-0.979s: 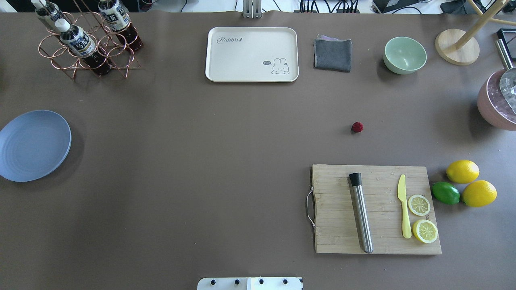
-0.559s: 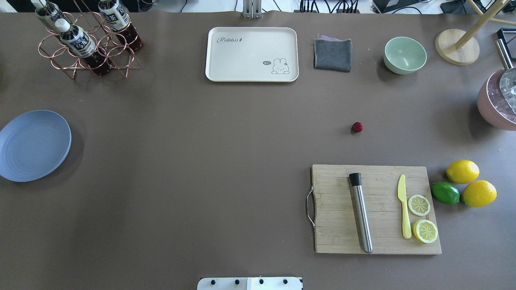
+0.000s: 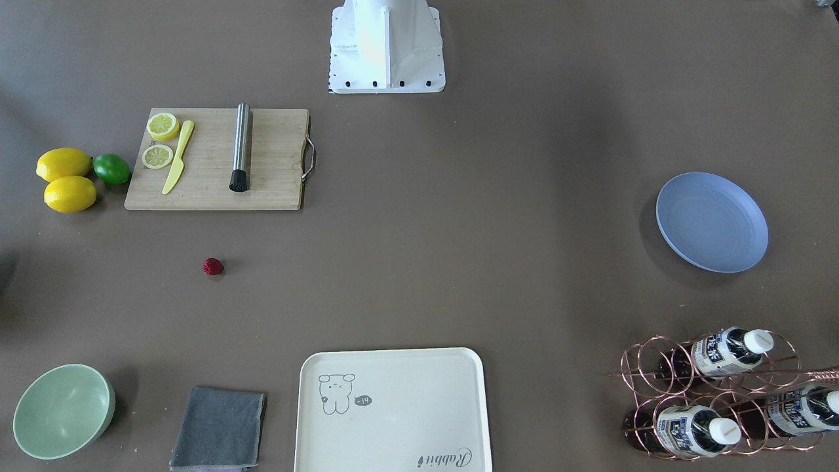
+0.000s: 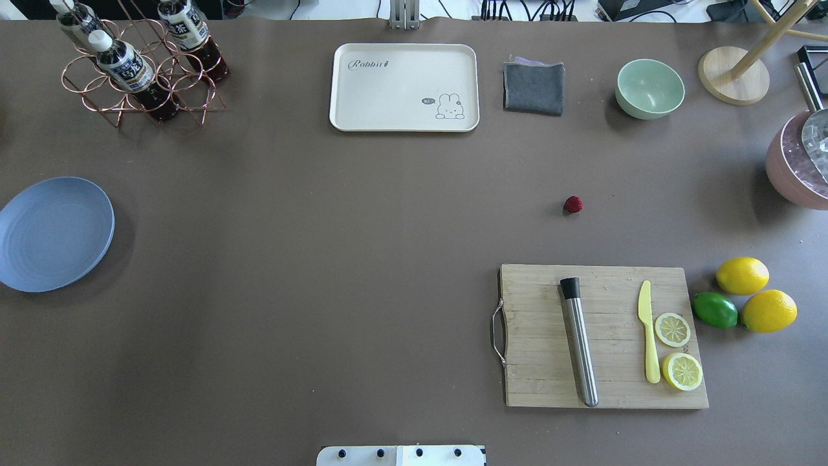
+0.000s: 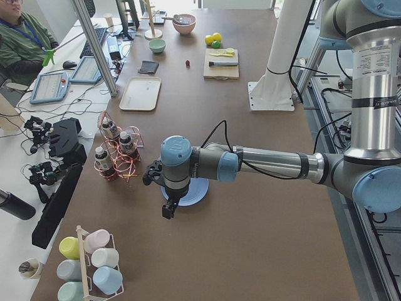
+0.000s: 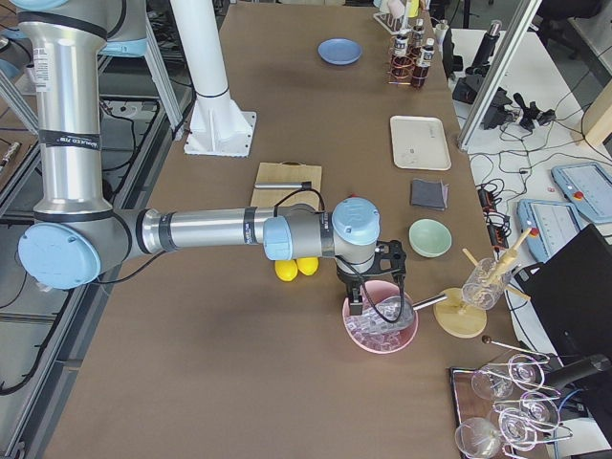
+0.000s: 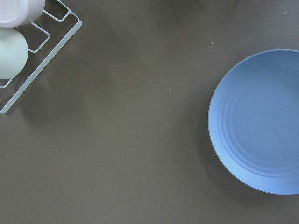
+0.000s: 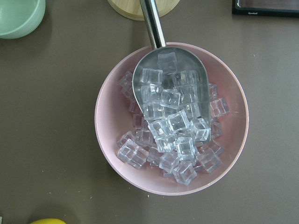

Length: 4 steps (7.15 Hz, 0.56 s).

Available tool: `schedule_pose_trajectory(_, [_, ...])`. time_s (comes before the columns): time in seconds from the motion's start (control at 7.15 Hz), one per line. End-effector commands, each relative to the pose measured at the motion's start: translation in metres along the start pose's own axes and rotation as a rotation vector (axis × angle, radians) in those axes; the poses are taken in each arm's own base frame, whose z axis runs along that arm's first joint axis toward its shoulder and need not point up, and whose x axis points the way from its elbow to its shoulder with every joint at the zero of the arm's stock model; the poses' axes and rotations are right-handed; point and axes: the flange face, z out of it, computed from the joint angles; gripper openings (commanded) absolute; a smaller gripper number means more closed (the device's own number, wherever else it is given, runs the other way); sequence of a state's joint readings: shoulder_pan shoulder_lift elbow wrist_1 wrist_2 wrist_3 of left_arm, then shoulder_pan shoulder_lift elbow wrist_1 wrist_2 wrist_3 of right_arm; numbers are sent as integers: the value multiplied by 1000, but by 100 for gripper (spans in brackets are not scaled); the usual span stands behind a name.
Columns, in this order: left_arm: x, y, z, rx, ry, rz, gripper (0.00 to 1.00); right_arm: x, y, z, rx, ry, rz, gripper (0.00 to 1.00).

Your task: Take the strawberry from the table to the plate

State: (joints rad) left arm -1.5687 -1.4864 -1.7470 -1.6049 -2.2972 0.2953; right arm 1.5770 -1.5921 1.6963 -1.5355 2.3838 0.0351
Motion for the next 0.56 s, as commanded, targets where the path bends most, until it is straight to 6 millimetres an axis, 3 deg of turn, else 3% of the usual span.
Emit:
schedule_pose_trajectory(0.0, [0,-6,-2,4,-4,6,98,1,4,0,-1,0,3,100])
schedule_pose_trajectory(0.42, [1,-6,-4,7,-5,4,98,4,7,3,-7,-1,8,100])
